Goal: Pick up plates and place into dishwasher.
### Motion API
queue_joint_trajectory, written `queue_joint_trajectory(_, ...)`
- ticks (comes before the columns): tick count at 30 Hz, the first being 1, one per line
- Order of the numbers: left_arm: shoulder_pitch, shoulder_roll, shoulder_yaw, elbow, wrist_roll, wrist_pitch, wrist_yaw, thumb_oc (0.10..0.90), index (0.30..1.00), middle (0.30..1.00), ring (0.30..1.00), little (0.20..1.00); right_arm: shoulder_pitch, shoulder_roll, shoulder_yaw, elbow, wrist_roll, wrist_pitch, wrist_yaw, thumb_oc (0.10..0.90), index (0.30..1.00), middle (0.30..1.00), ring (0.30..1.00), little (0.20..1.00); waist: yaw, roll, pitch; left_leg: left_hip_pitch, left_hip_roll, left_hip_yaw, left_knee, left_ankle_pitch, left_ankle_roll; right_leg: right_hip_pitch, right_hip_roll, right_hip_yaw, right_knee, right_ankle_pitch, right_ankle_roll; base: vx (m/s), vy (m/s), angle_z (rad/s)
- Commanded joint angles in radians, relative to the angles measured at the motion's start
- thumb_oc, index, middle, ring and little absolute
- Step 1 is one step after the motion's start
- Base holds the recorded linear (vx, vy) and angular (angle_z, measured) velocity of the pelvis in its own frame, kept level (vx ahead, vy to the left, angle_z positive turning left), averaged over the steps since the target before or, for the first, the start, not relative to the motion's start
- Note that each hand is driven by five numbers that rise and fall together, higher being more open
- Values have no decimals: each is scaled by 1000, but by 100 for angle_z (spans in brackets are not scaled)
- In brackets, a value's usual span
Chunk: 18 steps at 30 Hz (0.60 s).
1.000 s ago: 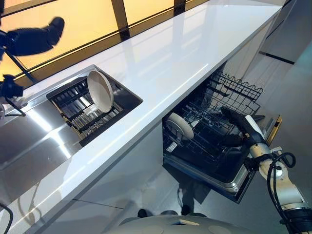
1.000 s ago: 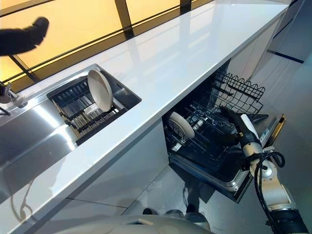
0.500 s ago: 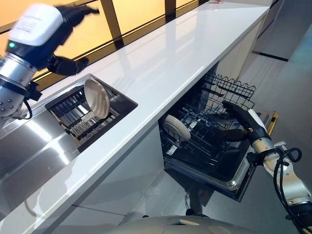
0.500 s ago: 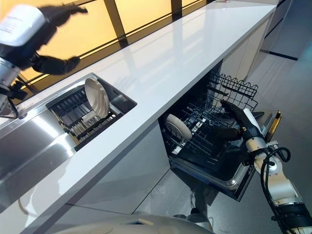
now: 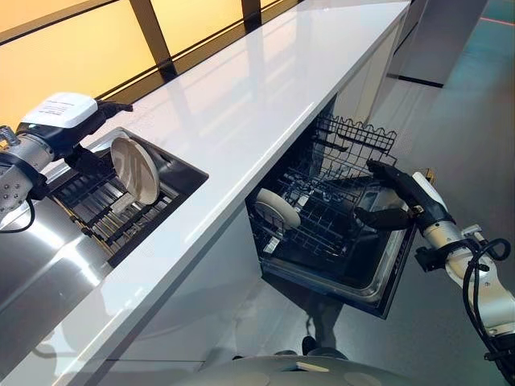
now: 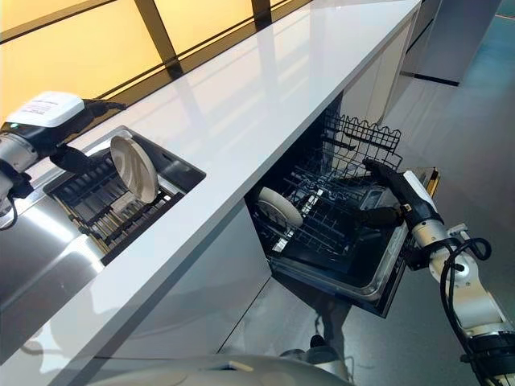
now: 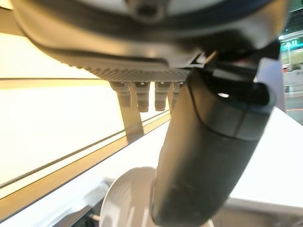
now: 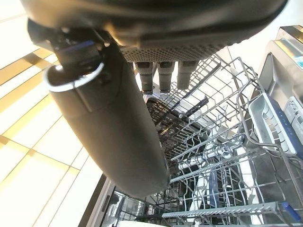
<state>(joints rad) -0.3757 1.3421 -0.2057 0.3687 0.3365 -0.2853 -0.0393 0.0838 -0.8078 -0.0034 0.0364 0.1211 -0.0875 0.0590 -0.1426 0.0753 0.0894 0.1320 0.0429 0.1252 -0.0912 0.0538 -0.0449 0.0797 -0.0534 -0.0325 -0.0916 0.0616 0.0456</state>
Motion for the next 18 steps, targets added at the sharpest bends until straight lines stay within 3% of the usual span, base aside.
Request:
queue_joint_trajectory(1, -181, 77, 37, 102, 29, 41, 63, 800, 900, 900, 900, 900, -97, -84, -105, -122, 47, -106, -14, 800, 900, 900, 900, 900, 1, -20, -28, 22, -58, 12, 4, -48, 35, 23, 29, -29, 4, 17, 56, 0, 0, 0)
queue_joint_trajectory(18, -187, 17, 25, 193, 26, 84, 179, 800, 900, 900, 900, 900, -101, -110, -98, -106, 61, -93, 21, 800, 900, 900, 900, 900, -18, -27, -22, 15, -60, 23, 4, -46, 36, 12, 32, -13, 4, 19, 53, 11, 22, -2)
